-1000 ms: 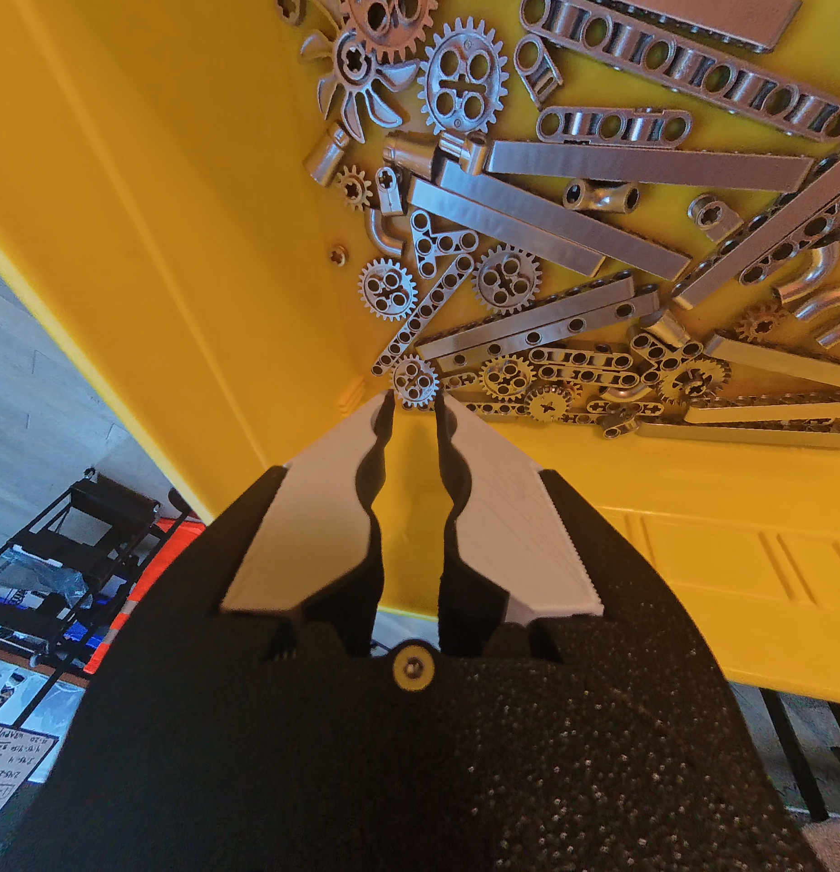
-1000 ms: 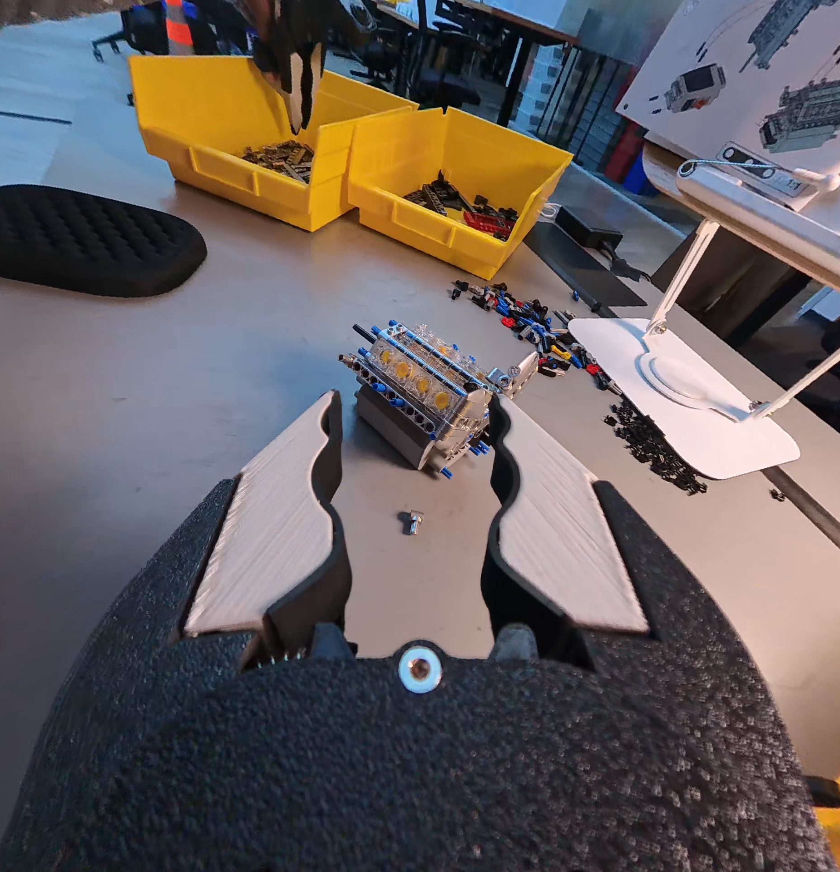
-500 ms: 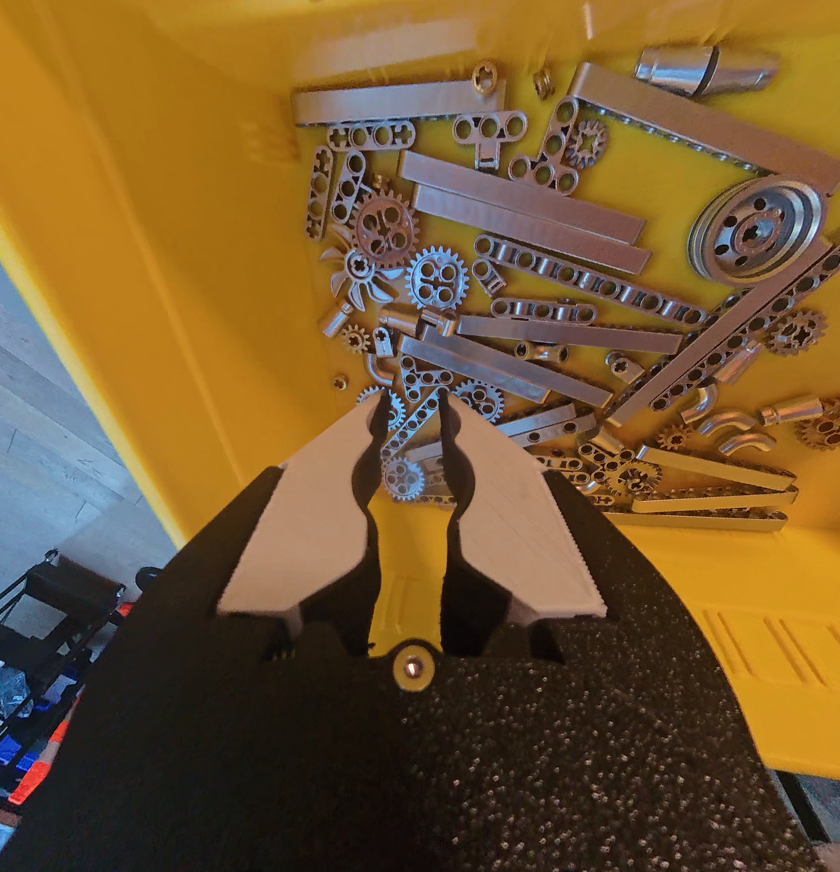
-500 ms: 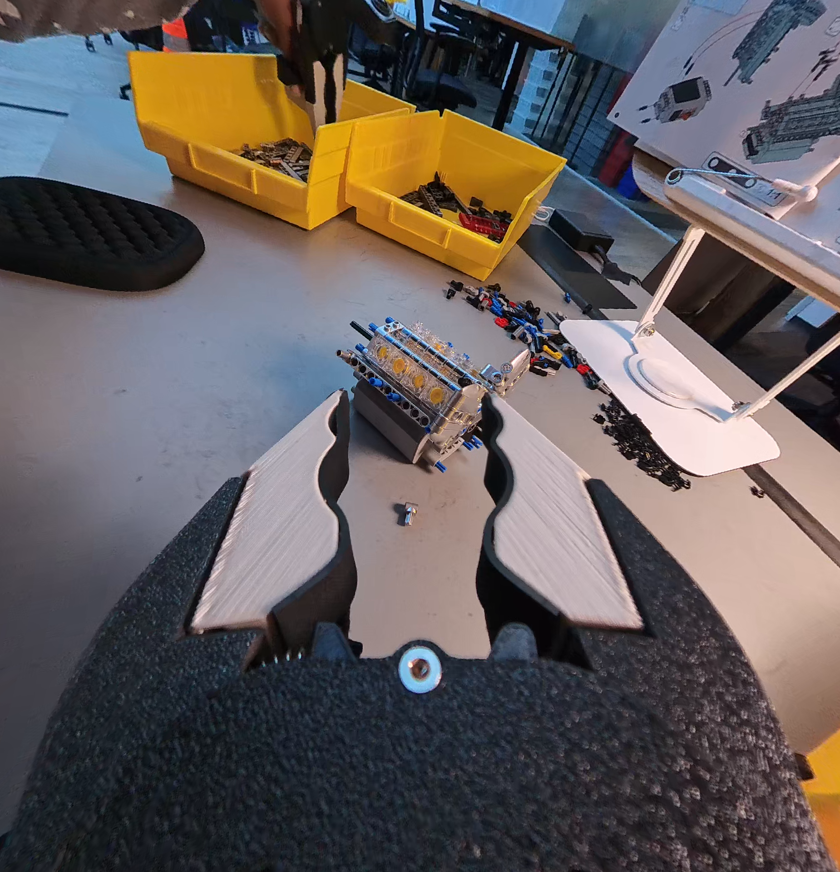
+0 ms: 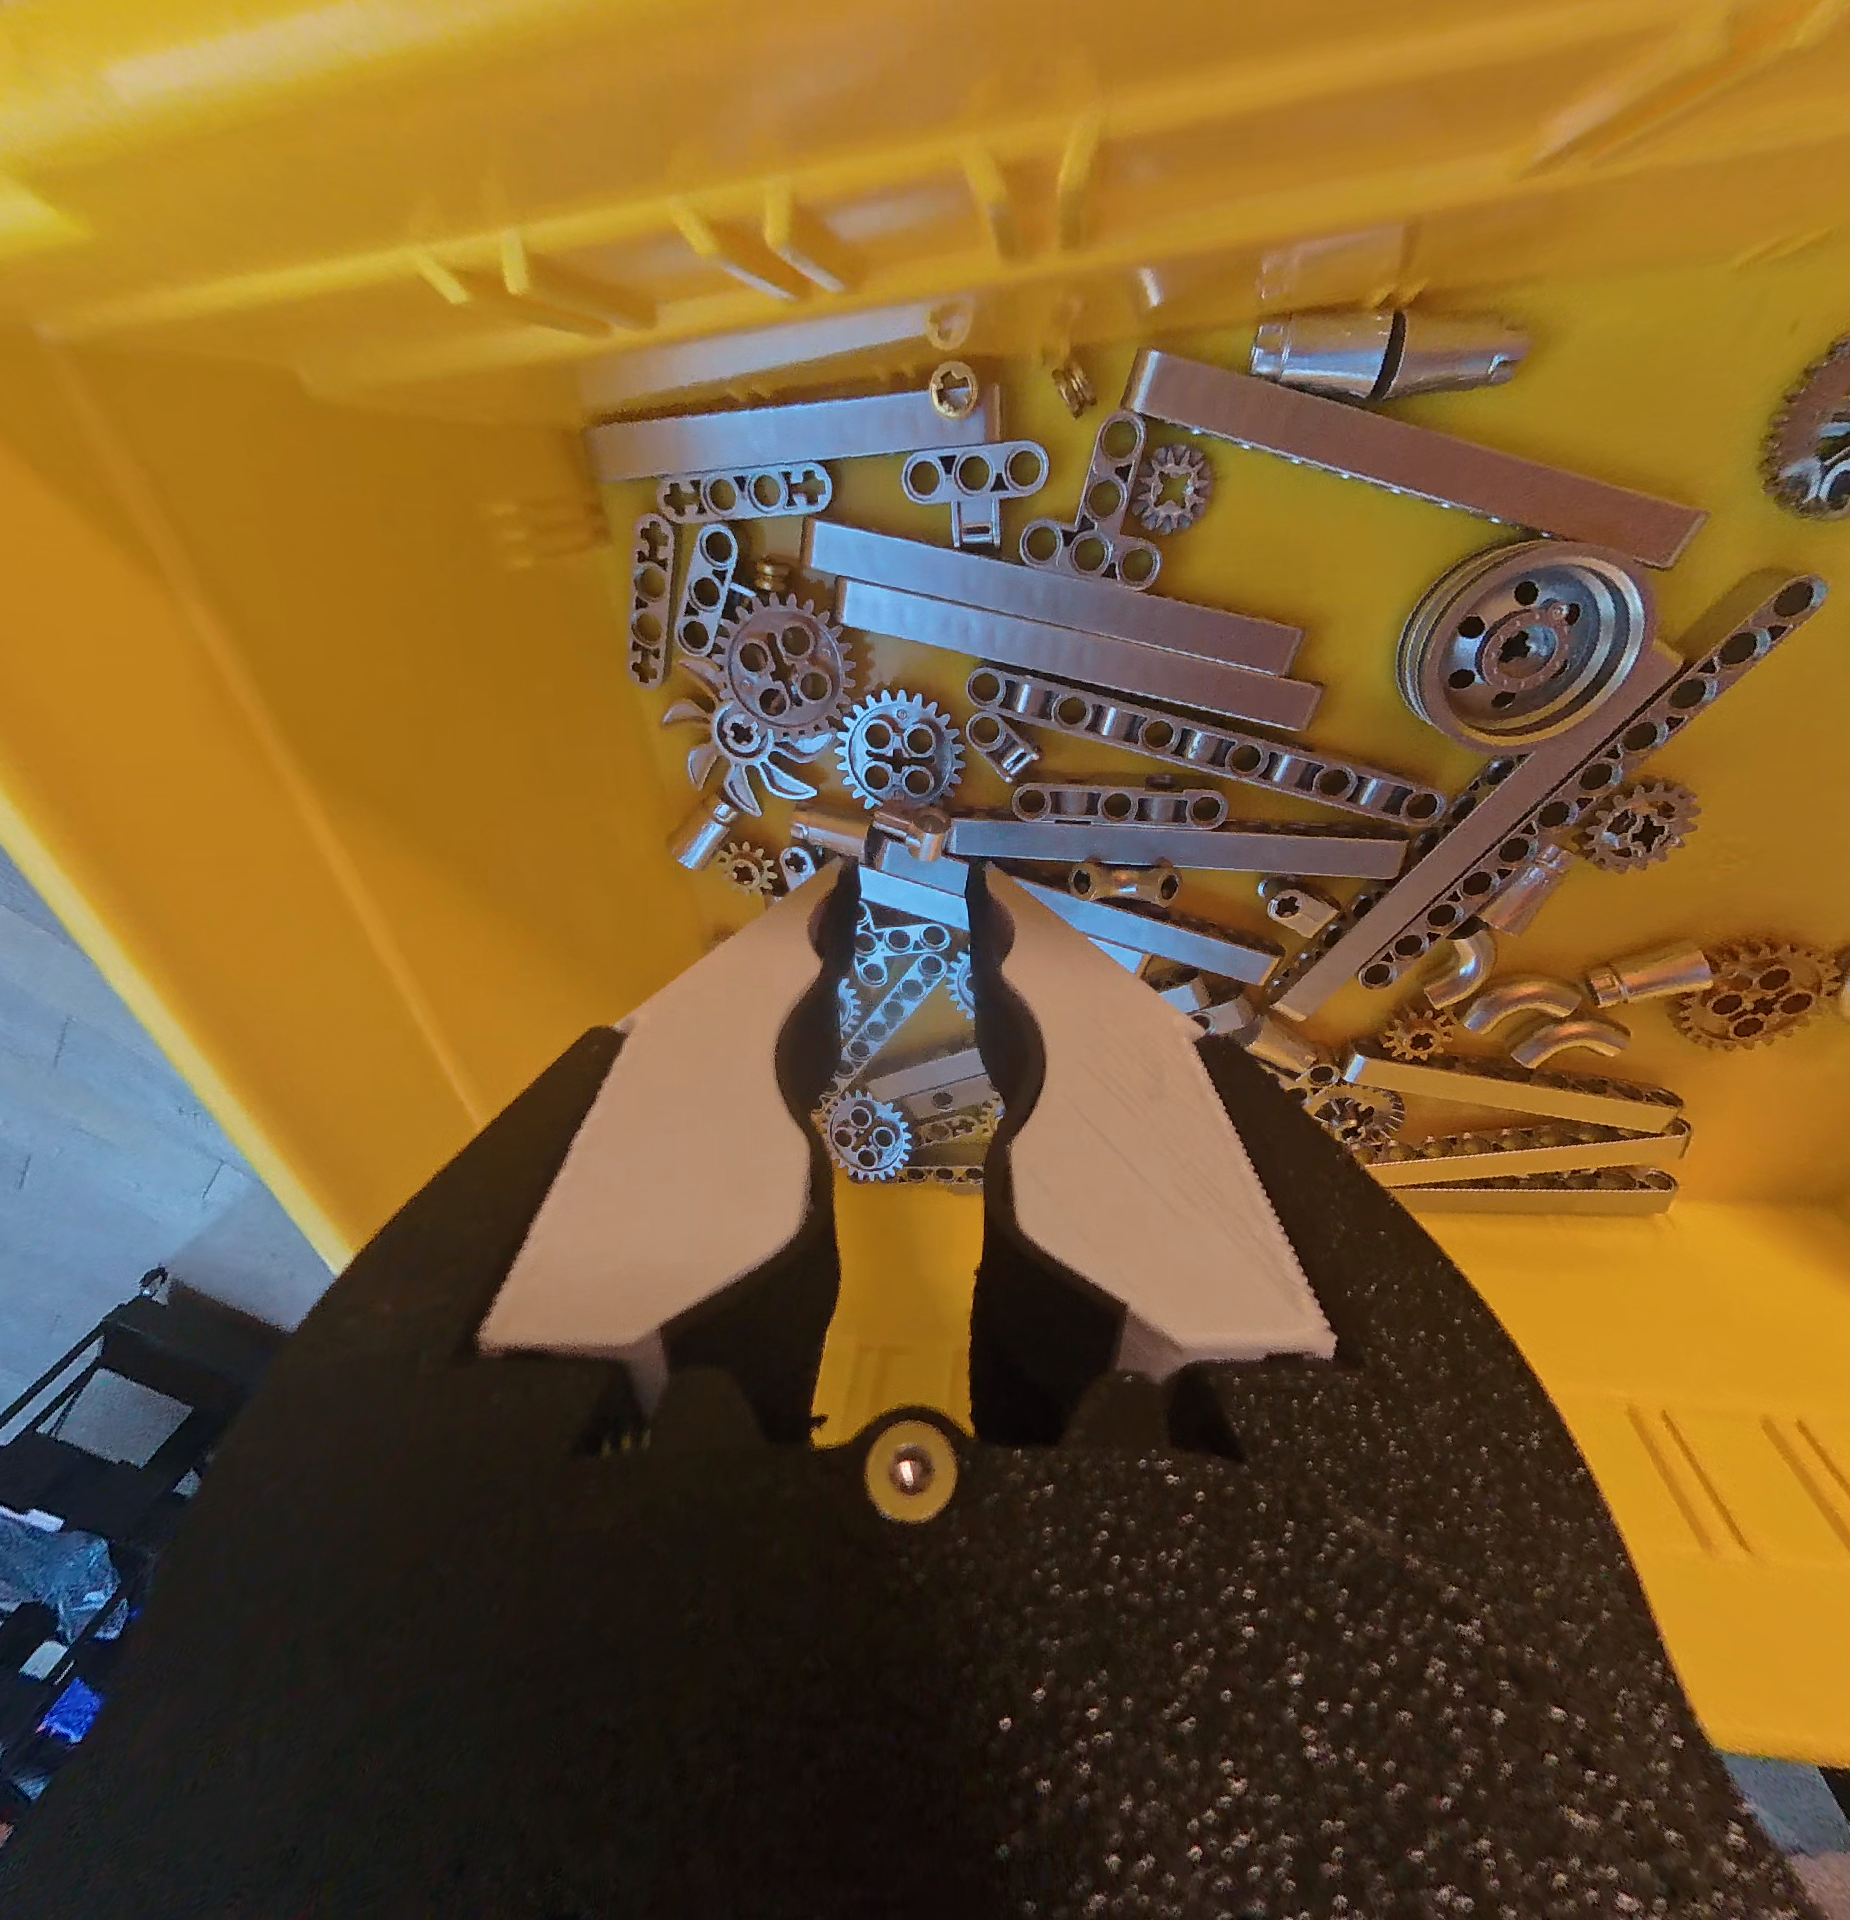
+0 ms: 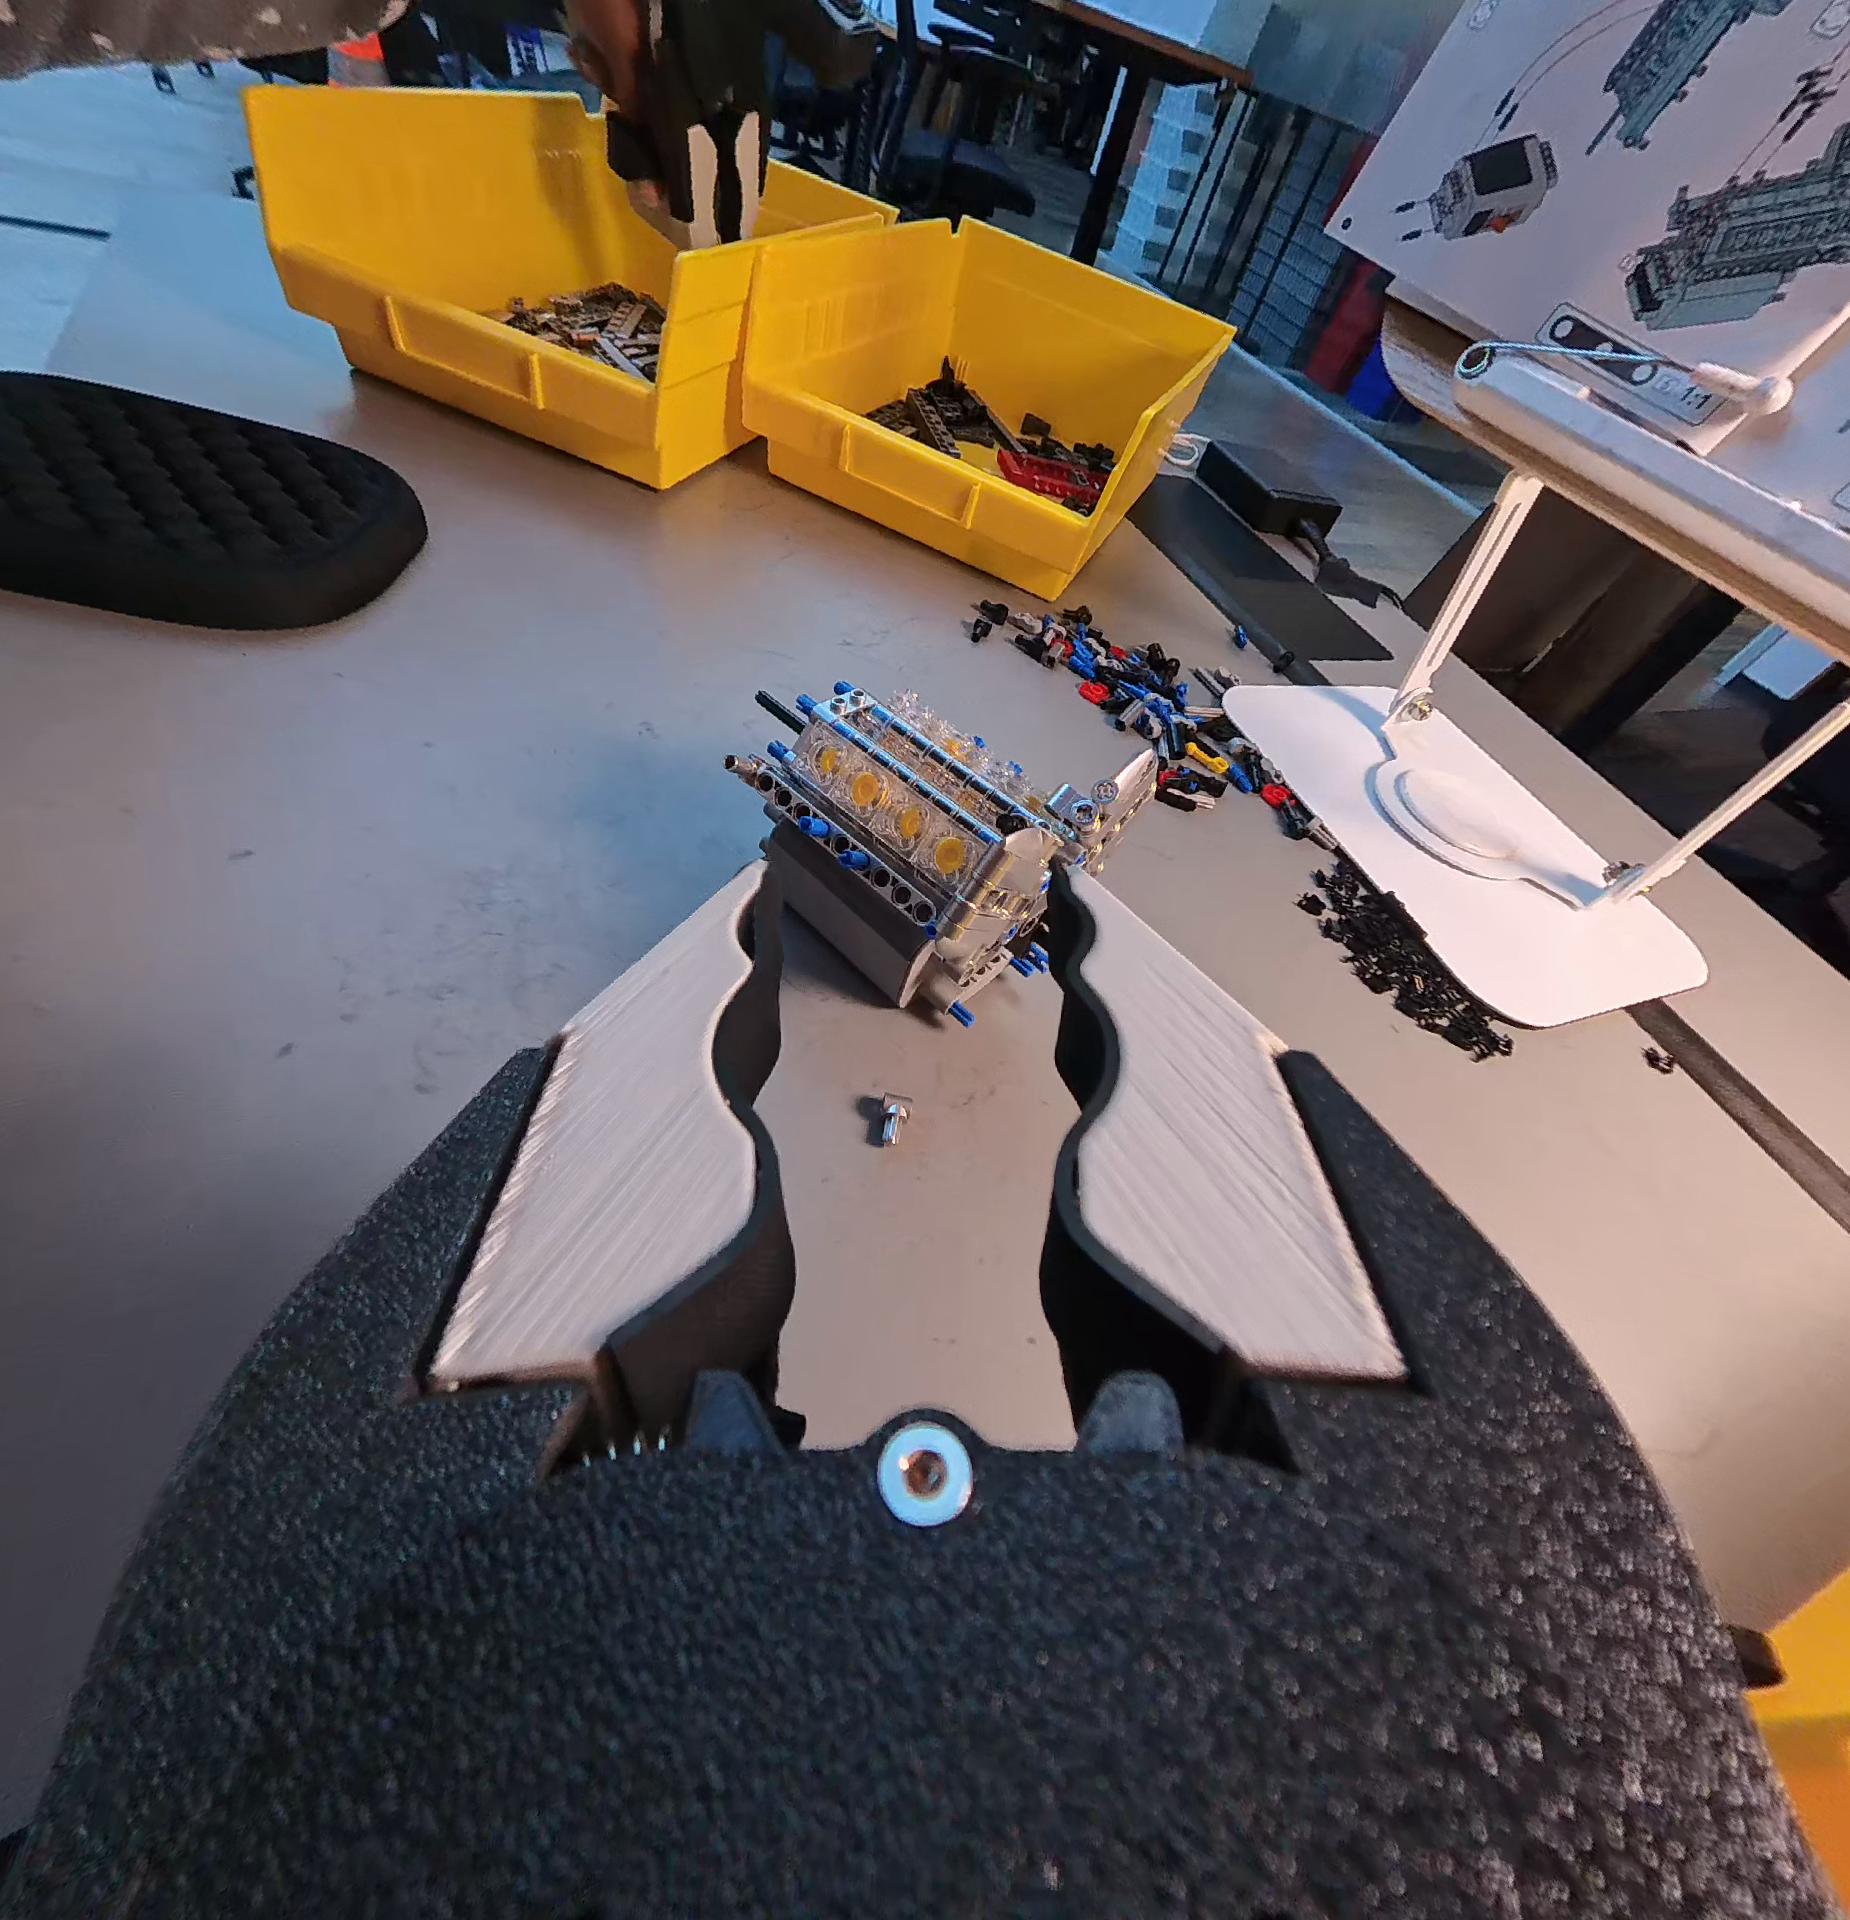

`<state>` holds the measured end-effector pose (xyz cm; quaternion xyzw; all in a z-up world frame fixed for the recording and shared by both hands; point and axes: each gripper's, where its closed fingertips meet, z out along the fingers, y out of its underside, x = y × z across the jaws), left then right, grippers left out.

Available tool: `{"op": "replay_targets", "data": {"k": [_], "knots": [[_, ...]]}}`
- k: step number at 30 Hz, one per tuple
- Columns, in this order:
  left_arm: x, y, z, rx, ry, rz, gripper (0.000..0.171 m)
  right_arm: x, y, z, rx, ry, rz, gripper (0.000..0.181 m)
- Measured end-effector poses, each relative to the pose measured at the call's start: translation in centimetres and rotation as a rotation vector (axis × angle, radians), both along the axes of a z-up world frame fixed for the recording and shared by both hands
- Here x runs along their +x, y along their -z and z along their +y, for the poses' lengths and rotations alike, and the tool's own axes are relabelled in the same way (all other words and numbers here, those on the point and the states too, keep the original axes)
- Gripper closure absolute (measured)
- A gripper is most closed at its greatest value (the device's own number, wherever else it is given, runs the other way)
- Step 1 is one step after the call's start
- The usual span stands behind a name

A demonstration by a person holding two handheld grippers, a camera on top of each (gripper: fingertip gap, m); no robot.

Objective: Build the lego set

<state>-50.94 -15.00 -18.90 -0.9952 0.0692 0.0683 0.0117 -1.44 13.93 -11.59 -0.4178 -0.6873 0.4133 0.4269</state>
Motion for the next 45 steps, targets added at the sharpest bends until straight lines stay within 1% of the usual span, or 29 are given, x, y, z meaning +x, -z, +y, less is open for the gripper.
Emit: {"op": "replay_targets", "data": {"k": [9, 16, 23, 25, 28, 33, 35, 37, 39, 42, 45], "knots": [[0.7, 0.2, 1.5, 0.027, 0.028, -0.018, 0.158, -0.1, 0.4, 0.2, 0.005, 0.016, -0.015, 0.134], [0.7, 0.1, 3.3, 0.077, 0.04, -0.013, 0.161, -0.2, 0.5, 0.3, 0.003, 0.021, -0.019, 0.135], [-0.7, -0.3, 4.6, 0.103, 0.032, 0.043, 0.161, -0.2, 0.6, 0.3, 0.003, 0.024, -0.024, 0.135], [-1.7, -0.3, 4.6, 0.096, 0.022, 0.087, 0.157, -0.2, 0.7, 0.4, 0.003, 0.027, -0.024, 0.135], [-2.4, -0.1, 4.4, 0.077, 0.006, 0.101, 0.156, -0.2, 0.6, 0.5, 0.001, 0.03, -0.023, 0.135], [-2.5, 0.8, 3.6, 0.047, -0.013, 0.069, 0.154, -0.2, 0.7, 0.5, -0.001, 0.033, -0.026, 0.135], [-2.2, 1.0, 3.3, 0.043, -0.013, 0.048, 0.155, -0.3, 0.8, 0.5, -0.002, 0.033, -0.029, 0.135], [-1.8, 1.0, 3.2, 0.044, -0.005, 0.029, 0.164, -0.3, 0.9, 0.5, -0.002, 0.033, -0.032, 0.135], [-1.5, 0.8, 3.0, 0.05, 0.007, 0.025, 0.171, -0.3, 1.0, 0.6, -0.002, 0.034, -0.035, 0.135], [-1.0, -0.2, 3.0, 0.08, 0.021, 0.016, 0.171, -0.4, 1.0, 0.6, -0.004, 0.035, -0.037, 0.136], [-0.7, -1.6, 3.7, 0.162, 0.015, -0.002, 0.171, -0.5, 1.2, 0.6, -0.006, 0.033, -0.041, 0.136]]}}
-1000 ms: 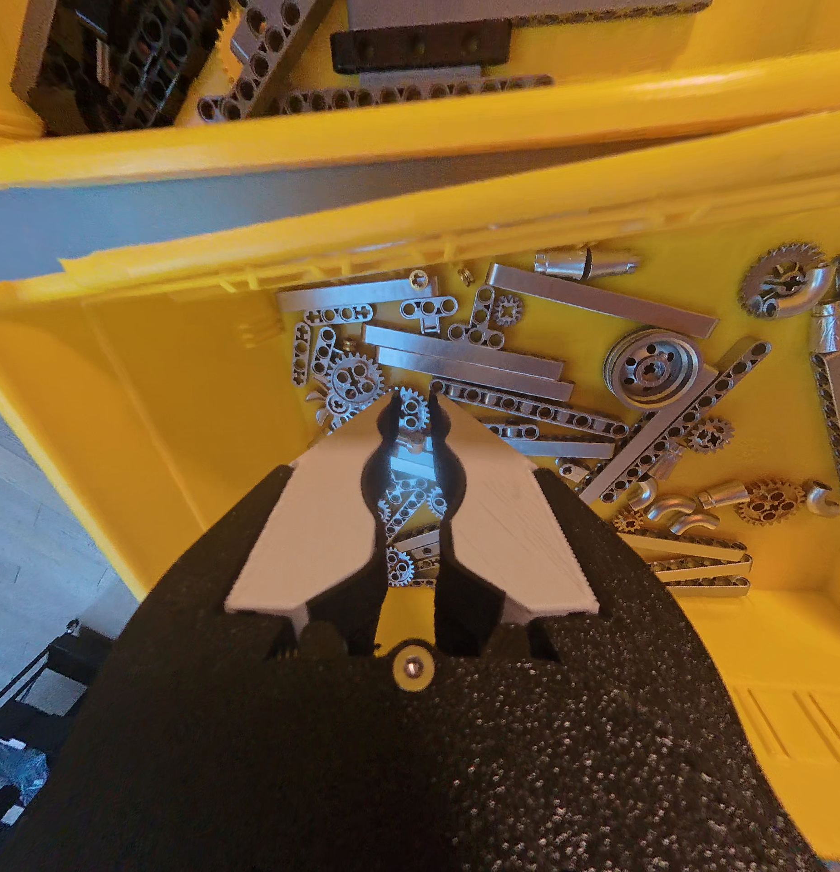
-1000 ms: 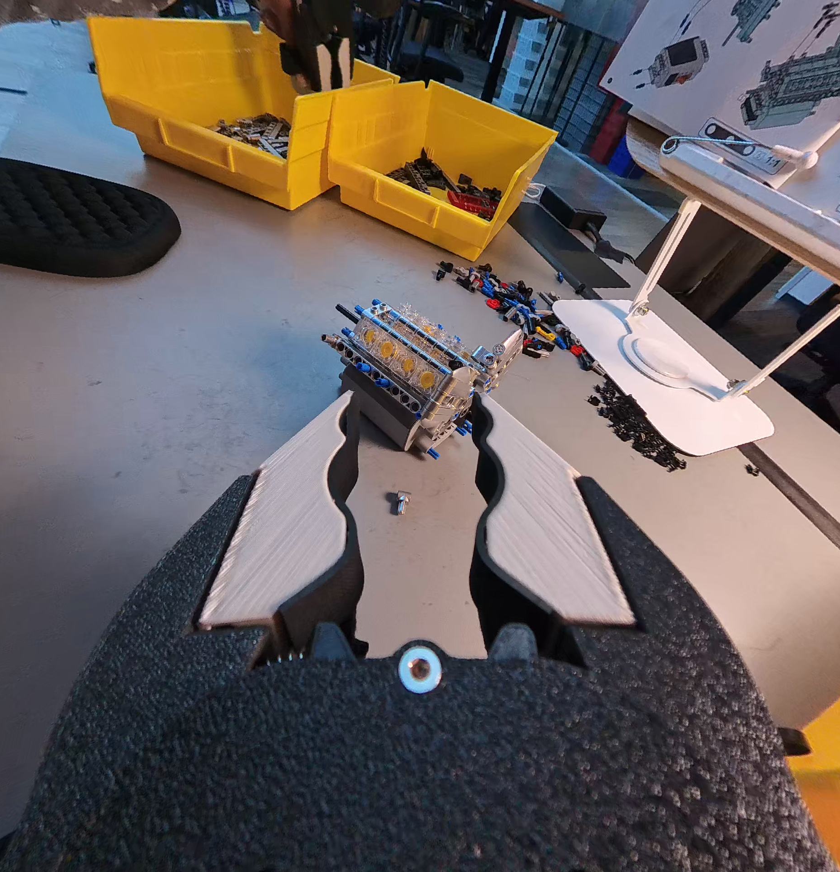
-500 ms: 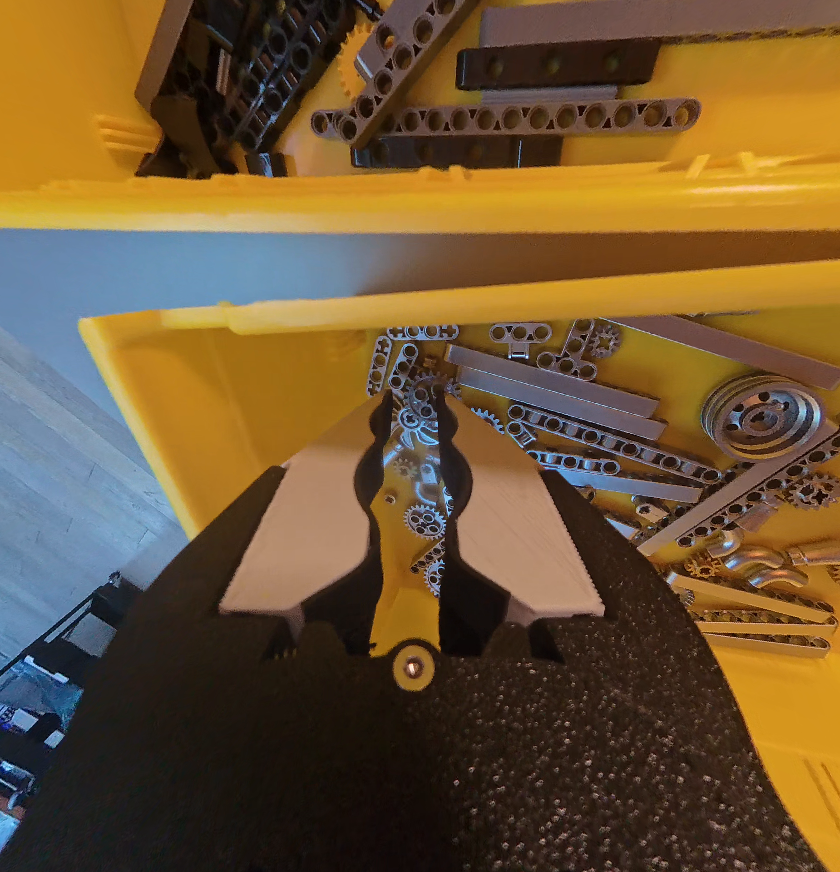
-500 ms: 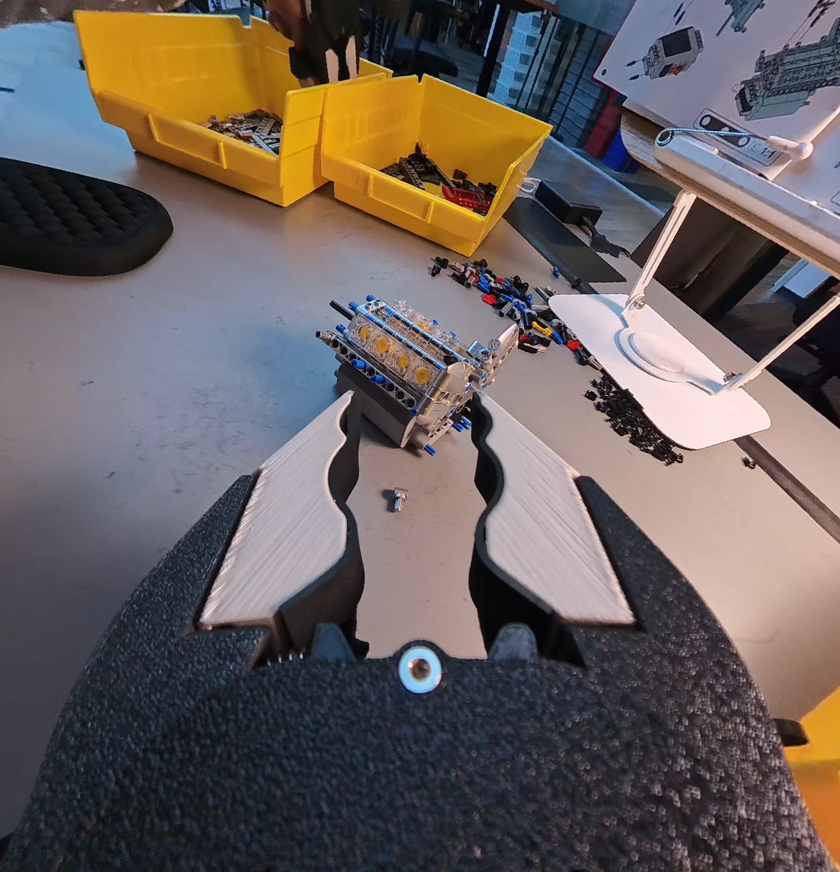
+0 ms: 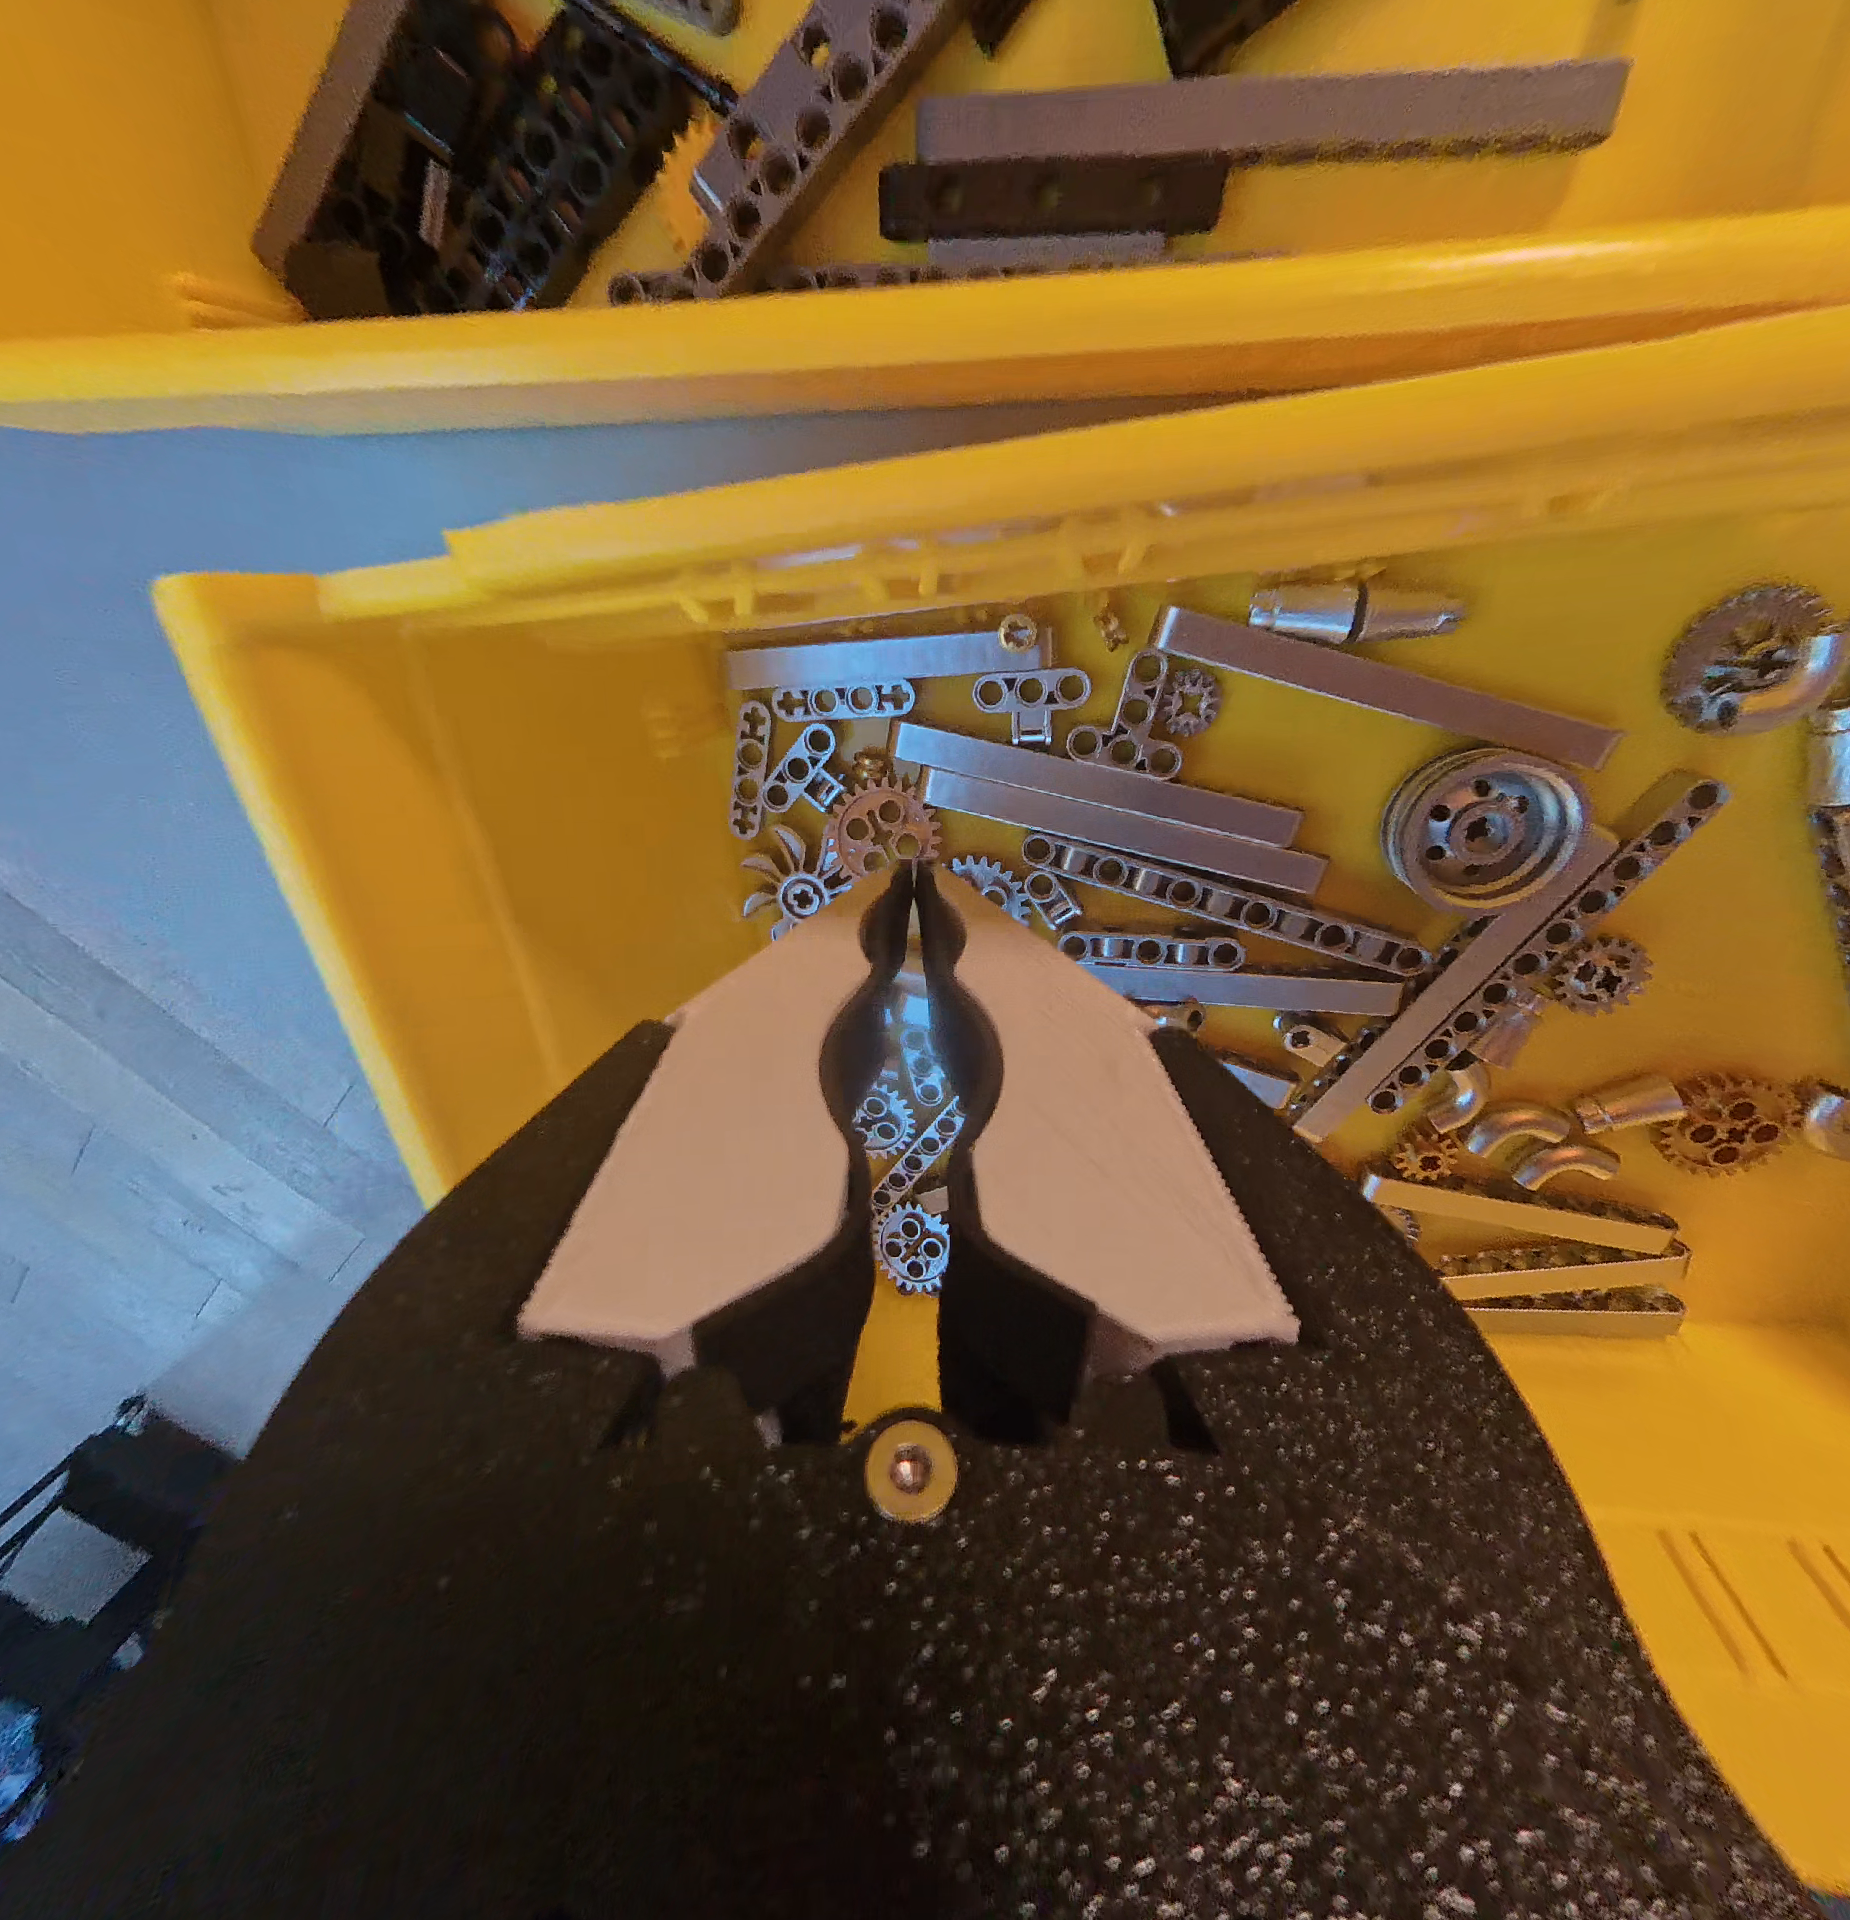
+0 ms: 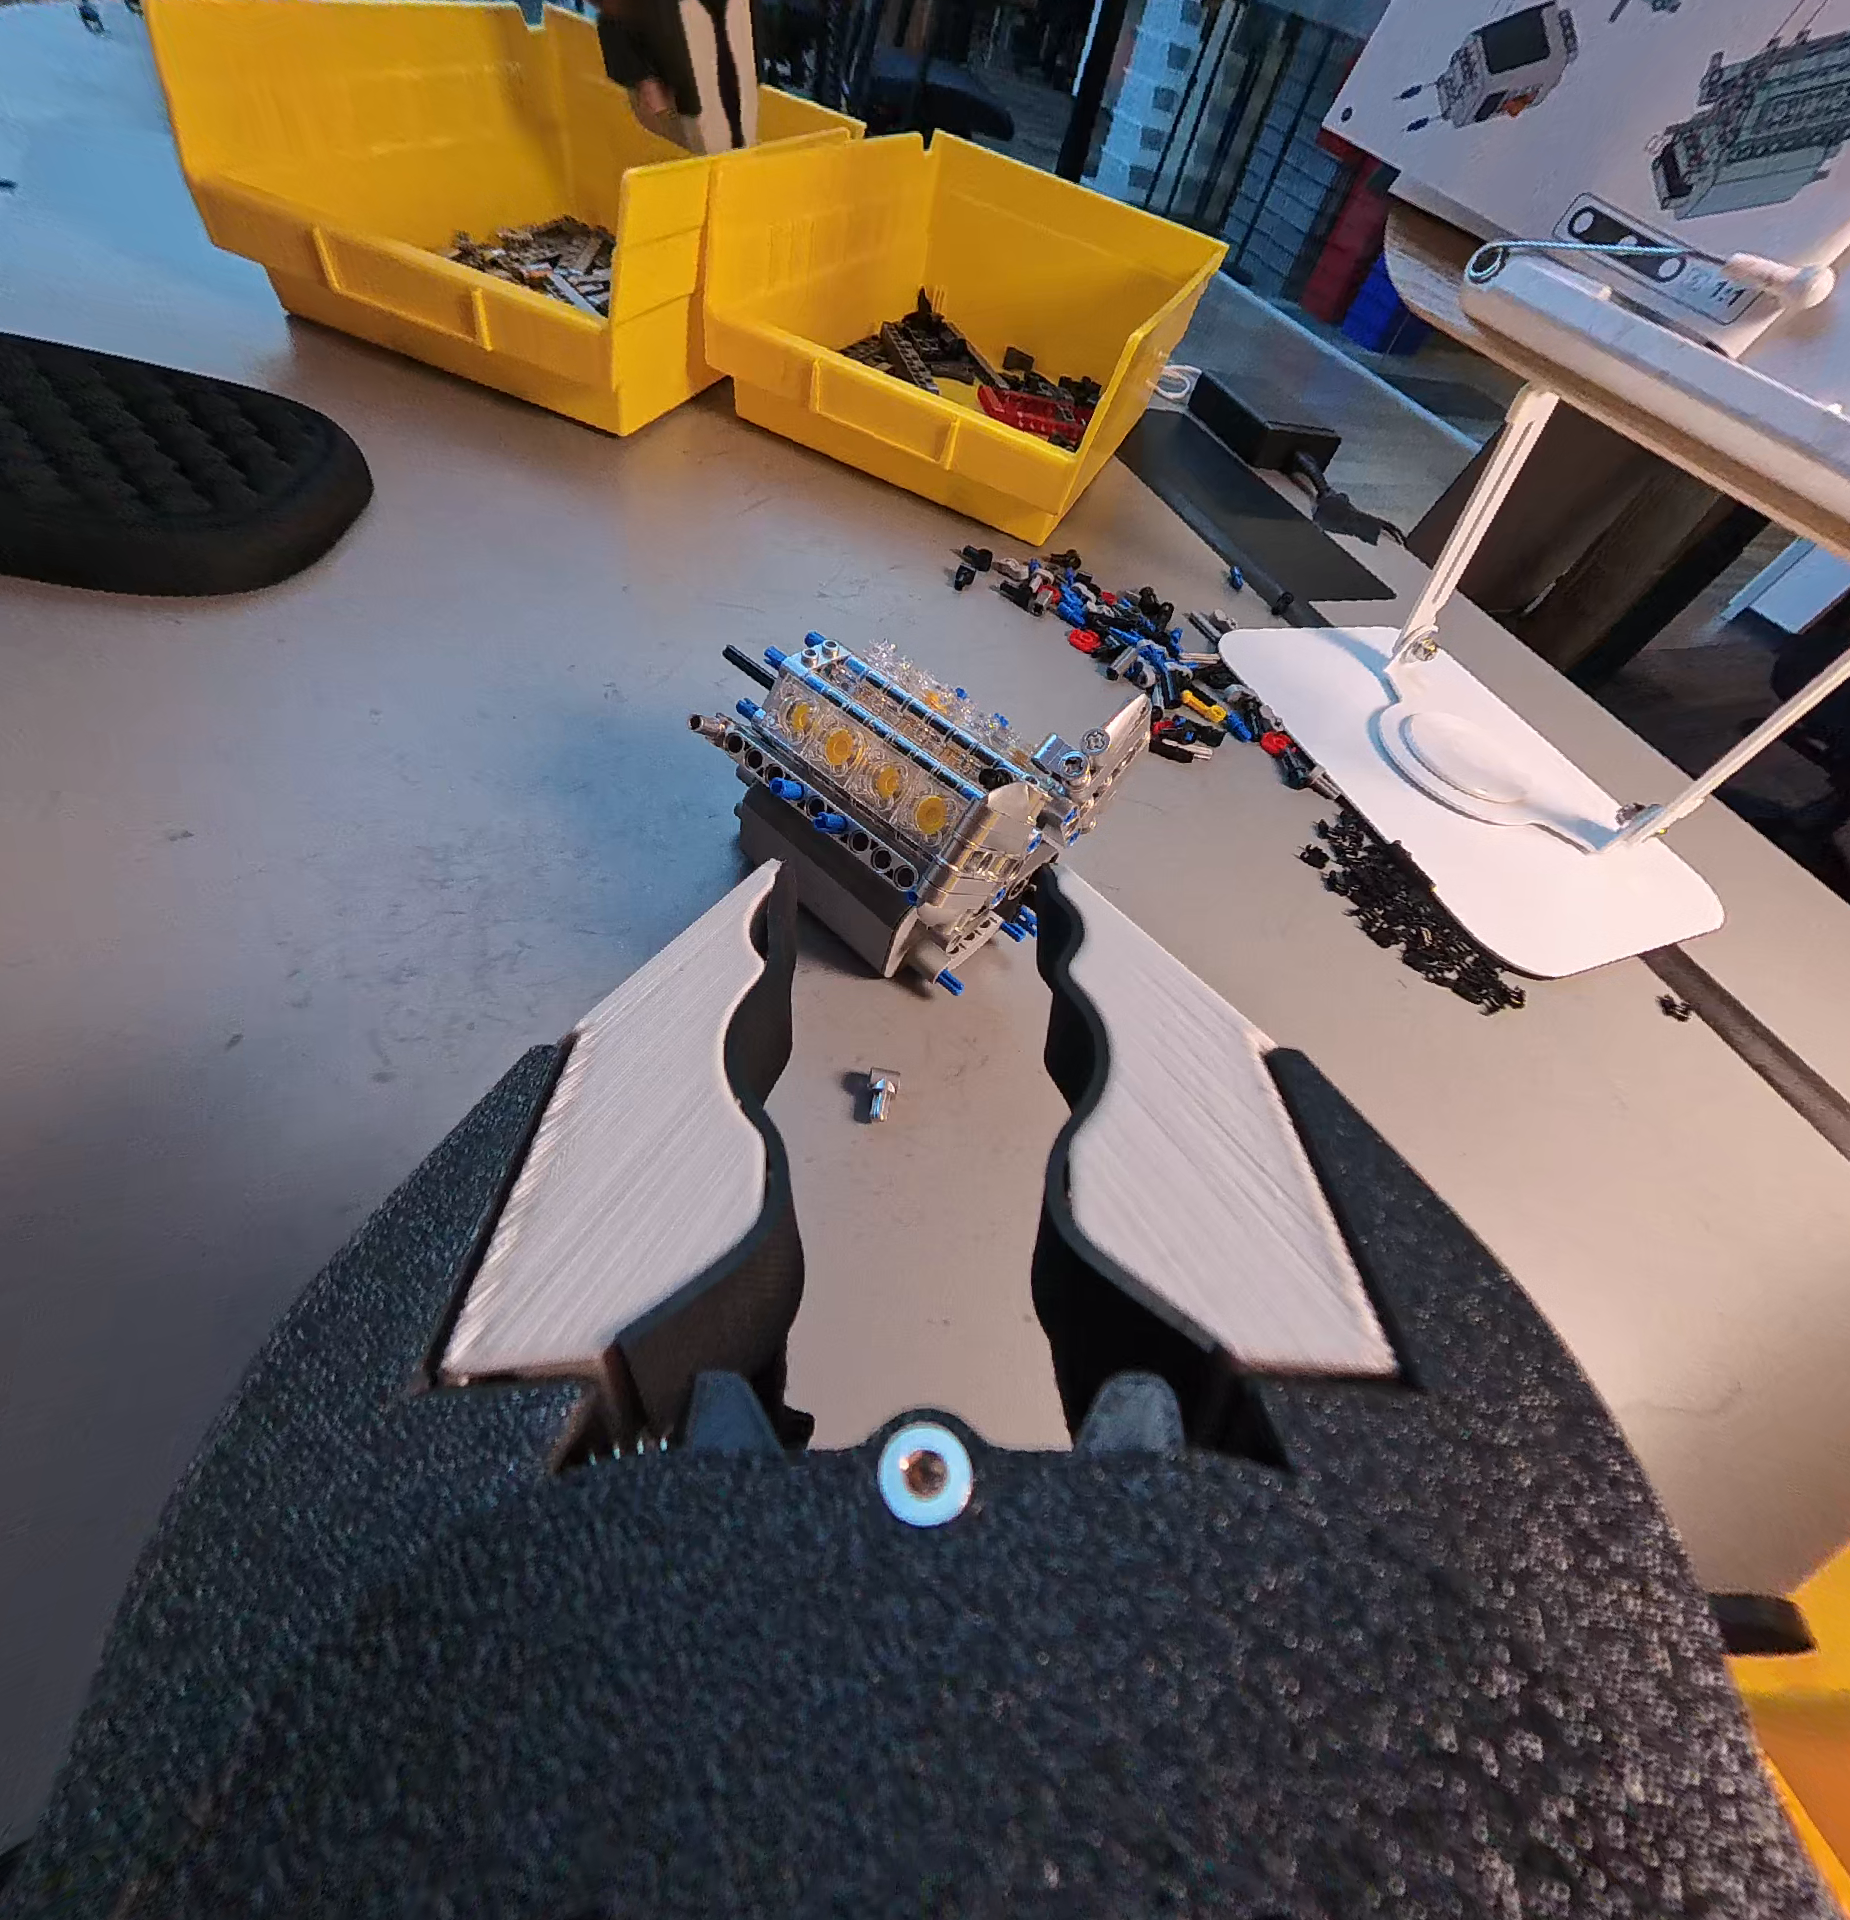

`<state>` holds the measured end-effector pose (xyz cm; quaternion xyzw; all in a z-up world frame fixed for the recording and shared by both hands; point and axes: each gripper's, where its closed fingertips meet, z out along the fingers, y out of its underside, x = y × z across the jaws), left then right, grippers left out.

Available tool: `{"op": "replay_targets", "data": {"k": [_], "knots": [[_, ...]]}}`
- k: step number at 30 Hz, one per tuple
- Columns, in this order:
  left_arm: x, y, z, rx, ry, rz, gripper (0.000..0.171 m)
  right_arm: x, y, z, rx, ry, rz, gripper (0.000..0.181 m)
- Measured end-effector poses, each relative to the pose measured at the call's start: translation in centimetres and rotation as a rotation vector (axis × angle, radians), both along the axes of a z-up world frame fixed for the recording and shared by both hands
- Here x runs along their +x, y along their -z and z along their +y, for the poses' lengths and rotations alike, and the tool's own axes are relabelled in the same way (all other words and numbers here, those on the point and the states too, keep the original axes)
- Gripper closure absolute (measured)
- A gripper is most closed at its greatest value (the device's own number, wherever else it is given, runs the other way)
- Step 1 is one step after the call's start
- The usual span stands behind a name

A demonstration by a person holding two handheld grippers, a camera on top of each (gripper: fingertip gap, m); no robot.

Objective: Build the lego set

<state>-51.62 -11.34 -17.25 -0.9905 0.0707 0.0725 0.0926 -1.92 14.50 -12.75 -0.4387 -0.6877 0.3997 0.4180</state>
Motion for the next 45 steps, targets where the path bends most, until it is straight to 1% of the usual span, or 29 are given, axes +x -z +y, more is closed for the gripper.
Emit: {"op": "replay_targets", "data": {"k": [1, 4, 7, 9, 11, 15, 19, 24, 27, 30, 32, 33, 34, 36, 37, 38, 39, 40, 41, 42, 45], "knots": [[0.0, -0.6, 0.3, 0.033, -0.005, -0.001, 0.171, 0.0, 0.1, 0.0, 0.001, -0.002, -0.002, 0.136], [-1.2, -1.9, 0.7, 0.092, -0.026, 0.066, 0.171, -0.1, 0.1, -0.1, 0.004, -0.004, -0.005, 0.136], [-1.6, -2.3, 0.5, 0.104, -0.038, 0.084, 0.171, 0.0, 0.0, -0.1, 0.008, -0.001, -0.003, 0.136], [-0.9, -2.3, 0.4, 0.111, -0.03, 0.069, 0.171, 0.0, -0.1, 0.0, 0.008, 0.003, 0.0, 0.136], [0.7, -2.2, 0.4, 0.119, -0.001, 0.032, 0.168, 0.1, -0.1, 0.0, 0.007, 0.005, 0.002, 0.136], [4.4, -2.2, -0.1, 0.096, 0.079, 0.01, 0.162, 0.0, 0.1, 0.0, 0.006, 0.003, -0.004, 0.136], [8.9, -3.2, -0.9, 0.1, 0.163, -0.023, 0.155, -0.1, 0.8, -0.2, 0.0, -0.008, -0.022, 0.136], [13.8, -4.2, -2.7, 0.103, 0.208, -0.106, 0.151, -0.1, 1.4, -0.3, -0.003, -0.019, -0.041, 0.136], [16.6, -3.7, -4.3, 0.063, 0.228, -0.152, 0.148, 0.0, 1.3, -0.2, -0.005, -0.016, -0.037, 0.136], [19.3, -2.5, -5.6, 0.017, 0.259, -0.164, 0.146, 0.0, 1.4, -0.2, -0.008, -0.016, -0.037, 0.136], [20.9, -1.4, -6.0, -0.01, 0.266, -0.153, 0.146, 0.0, 1.5, -0.2, -0.008, -0.02, -0.041, 0.136], [21.6, -1.2, -5.8, 0.0, 0.259, -0.146, 0.156, 0.0, 1.6, -0.3, -0.008, -0.023, -0.045, 0.136], [22.0, -1.0, -5.4, 0.015, 0.237, -0.125, 0.152, 0.0, 1.7, -0.4, -0.006, -0.029, -0.048, 0.136], [21.6, 0.1, -5.9, -0.039, 0.193, -0.038, 0.151, -0.1, 1.8, -0.7, -0.004, -0.042, -0.052, 0.136], [21.7, 0.8, -6.5, -0.08, 0.189, -0.018, 0.148, 0.0, 1.8, -0.8, -0.001, -0.05, -0.054, 0.136], [21.7, 1.4, -6.8, -0.099, 0.183, -0.009, 0.141, 0.0, 1.7, -0.9, 0.001, -0.055, -0.052, 0.136], [21.6, 1.7, -6.9, -0.097, 0.157, -0.015, 0.139, 0.1, 1.6, -1.0, 0.003, -0.059, -0.049, 0.136], [21.5, 2.0, -6.8, -0.084, 0.119, -0.03, 0.141, 0.2, 1.5, -1.0, 0.004, -0.062, -0.043, 0.137], [21.5, 2.2, -6.6, -0.073, 0.087, -0.043, 0.147, 0.4, 1.3, -1.0, 0.005, -0.061, -0.037, 0.137], [21.4, 2.3, -6.6, -0.068, 0.067, -0.049, 0.148, 0.5, 1.2, -1.0, 0.006, -0.058, -0.03, 0.138], [21.9, 2.1, -7.2, -0.079, 0.056, -0.05, 0.149, 0.9, 0.8, -0.8, 0.006, -0.052, -0.014, 0.139]]}}
